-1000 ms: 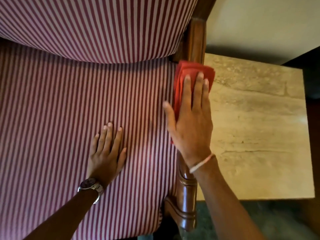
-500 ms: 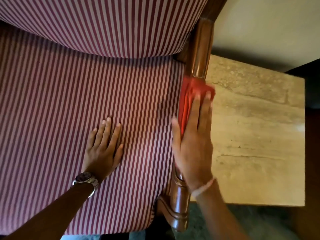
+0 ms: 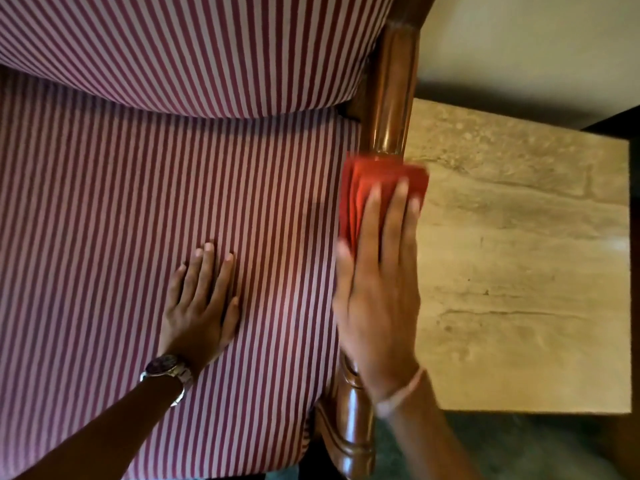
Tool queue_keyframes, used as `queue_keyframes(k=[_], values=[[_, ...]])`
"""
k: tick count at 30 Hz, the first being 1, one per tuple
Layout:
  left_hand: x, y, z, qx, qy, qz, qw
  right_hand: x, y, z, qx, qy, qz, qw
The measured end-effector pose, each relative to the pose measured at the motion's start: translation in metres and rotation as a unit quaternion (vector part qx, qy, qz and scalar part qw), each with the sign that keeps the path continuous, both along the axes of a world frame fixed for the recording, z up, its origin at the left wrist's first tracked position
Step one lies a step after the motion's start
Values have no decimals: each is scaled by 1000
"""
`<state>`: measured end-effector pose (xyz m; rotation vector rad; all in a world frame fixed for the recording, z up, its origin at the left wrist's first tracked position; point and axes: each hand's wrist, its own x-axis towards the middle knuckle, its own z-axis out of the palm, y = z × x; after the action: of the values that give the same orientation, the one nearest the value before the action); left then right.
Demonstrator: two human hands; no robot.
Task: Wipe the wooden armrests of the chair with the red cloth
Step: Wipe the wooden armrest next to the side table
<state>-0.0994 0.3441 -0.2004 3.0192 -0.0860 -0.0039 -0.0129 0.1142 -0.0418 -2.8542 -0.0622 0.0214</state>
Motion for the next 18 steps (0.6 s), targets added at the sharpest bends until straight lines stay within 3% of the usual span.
queue_keyframes(k=[2,4,10,16,18], values=[[1,0,-2,0,-2,-2,1000,-55,-3,1,-17,24,9,1000],[0,0,-4,1,-4,-3,1000,-53,-6,-1,-28,16,12,999],[1,0,0,3,0,0,1000,100,10,4,-42,-25,3,999],[0,0,-3,2,-9,-2,1000,-26,3,2,-50,-8,12,999],[0,0,-4,2,-10,-4,1000,-4,1,-2,-51,-12,20,998]])
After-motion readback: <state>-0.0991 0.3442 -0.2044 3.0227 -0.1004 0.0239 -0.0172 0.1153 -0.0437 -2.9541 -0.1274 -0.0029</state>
